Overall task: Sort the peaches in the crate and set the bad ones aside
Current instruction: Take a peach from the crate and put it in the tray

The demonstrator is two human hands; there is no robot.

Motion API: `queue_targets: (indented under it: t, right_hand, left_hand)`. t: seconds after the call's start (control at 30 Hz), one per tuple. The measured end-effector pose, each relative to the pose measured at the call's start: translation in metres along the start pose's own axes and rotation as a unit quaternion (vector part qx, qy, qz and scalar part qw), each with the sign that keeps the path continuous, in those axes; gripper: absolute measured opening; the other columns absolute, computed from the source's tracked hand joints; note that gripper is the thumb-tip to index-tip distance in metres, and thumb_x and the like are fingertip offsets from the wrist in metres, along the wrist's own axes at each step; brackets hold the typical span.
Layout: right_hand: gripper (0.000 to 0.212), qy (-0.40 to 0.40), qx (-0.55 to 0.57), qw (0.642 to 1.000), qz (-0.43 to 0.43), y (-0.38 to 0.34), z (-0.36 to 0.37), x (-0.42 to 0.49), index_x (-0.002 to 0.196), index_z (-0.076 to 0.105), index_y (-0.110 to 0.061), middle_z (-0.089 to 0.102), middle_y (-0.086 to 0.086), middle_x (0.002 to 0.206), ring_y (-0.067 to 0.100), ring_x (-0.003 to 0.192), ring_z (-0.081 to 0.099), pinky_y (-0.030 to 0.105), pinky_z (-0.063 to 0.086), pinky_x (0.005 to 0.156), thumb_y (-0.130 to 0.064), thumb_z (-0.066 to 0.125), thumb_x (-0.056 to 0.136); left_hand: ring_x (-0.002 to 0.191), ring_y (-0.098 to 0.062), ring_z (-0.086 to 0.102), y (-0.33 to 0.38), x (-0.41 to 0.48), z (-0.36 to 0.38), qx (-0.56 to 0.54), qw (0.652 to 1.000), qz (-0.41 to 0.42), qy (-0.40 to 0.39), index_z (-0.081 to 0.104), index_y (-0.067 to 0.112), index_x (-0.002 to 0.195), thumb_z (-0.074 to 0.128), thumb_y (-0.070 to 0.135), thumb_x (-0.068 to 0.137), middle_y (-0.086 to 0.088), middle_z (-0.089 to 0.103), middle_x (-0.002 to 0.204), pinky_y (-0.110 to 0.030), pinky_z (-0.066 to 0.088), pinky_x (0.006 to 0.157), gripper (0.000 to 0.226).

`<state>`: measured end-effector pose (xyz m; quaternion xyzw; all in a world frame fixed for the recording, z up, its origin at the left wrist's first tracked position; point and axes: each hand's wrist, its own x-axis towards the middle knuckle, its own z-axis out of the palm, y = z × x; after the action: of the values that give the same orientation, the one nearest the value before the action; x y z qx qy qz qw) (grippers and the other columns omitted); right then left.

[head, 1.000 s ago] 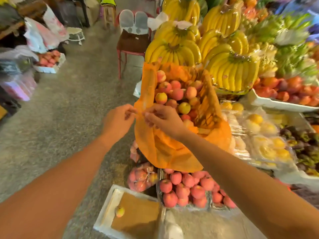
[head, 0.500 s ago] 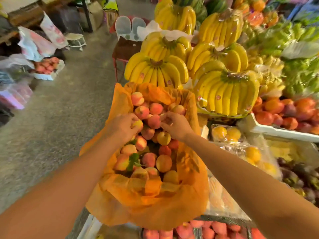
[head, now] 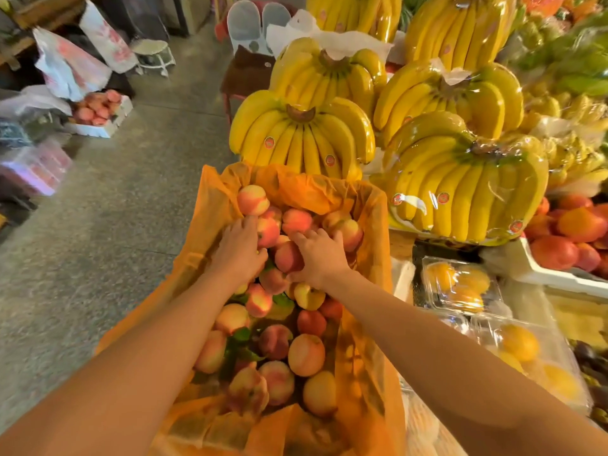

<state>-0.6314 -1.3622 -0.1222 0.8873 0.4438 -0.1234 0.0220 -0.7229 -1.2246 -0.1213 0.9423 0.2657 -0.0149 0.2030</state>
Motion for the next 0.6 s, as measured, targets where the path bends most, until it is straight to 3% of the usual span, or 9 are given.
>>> queue_targets:
  t: [0.27,0.43,0.6]
  right_hand:
    - [0.077,0.040,0.005,0.999,-0.029,0.012,0.007,0.010,0.137,0.044,-0.023,0.056,0.002,0.131,0.027,0.121,0.047,0.048,0.025,0.103,-0.056,0.071,0.073]
    - [0.076,0.063,0.061,0.996,-0.016,0.019,0.009,0.011,0.132,0.049,-0.024,0.061,0.001,0.123,0.025,0.116,0.050,0.044,0.029,0.098,-0.062,0.069,0.069]
    - [0.074,0.091,0.123,0.988,-0.010,0.030,0.008,0.010,0.126,0.054,-0.023,0.062,0.001,0.120,0.024,0.114,0.052,0.039,0.032,0.093,-0.066,0.069,0.068]
  left_hand:
    - [0.119,-0.038,0.046,-0.001,0.025,0.019,0.001,1.000,-0.024,-0.010,0.030,0.007,0.140,0.069,0.025,0.083,-0.019,0.050,0.126,-0.045,0.039,0.096,0.072]
    - [0.106,-0.037,0.054,-0.004,0.032,0.027,-0.038,0.998,-0.030,0.032,0.040,0.006,0.126,0.076,0.026,0.077,-0.018,0.057,0.113,-0.044,0.044,0.082,0.064]
    - [0.107,-0.036,0.051,-0.001,0.028,0.018,-0.037,0.996,-0.034,0.072,0.046,0.007,0.119,0.078,0.036,0.070,-0.016,0.053,0.113,-0.041,0.039,0.086,0.065]
